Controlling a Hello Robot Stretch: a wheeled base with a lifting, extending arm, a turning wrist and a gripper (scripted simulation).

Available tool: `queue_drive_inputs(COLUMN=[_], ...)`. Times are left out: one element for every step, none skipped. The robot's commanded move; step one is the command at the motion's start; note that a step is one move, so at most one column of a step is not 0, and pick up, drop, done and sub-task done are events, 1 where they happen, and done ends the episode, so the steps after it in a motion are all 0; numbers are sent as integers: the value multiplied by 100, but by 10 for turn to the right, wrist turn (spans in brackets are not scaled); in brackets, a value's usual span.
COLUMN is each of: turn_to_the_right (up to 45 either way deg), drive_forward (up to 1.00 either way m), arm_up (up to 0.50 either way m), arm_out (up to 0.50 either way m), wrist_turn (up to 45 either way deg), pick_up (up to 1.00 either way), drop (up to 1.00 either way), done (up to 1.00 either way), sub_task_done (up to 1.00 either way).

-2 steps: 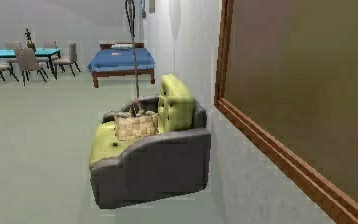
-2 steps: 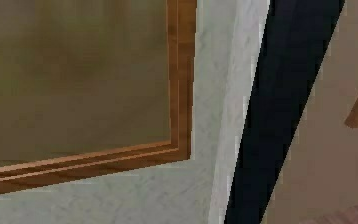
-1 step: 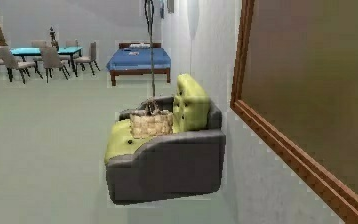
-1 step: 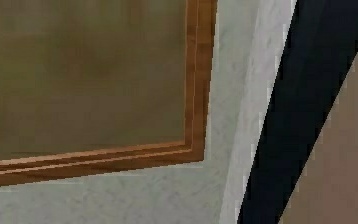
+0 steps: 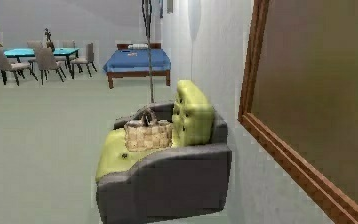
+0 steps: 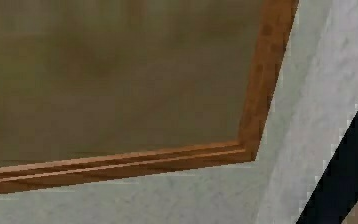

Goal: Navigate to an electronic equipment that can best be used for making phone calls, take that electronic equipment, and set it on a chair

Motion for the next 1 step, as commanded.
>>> queue_drive_inputs(turn_to_the_right=[-90], drive_forward=[0], arm_up=[0], arm_out=[0], wrist_turn=[0], pick_up=[0], drop=[0], done=[0], sub_task_done=[0])
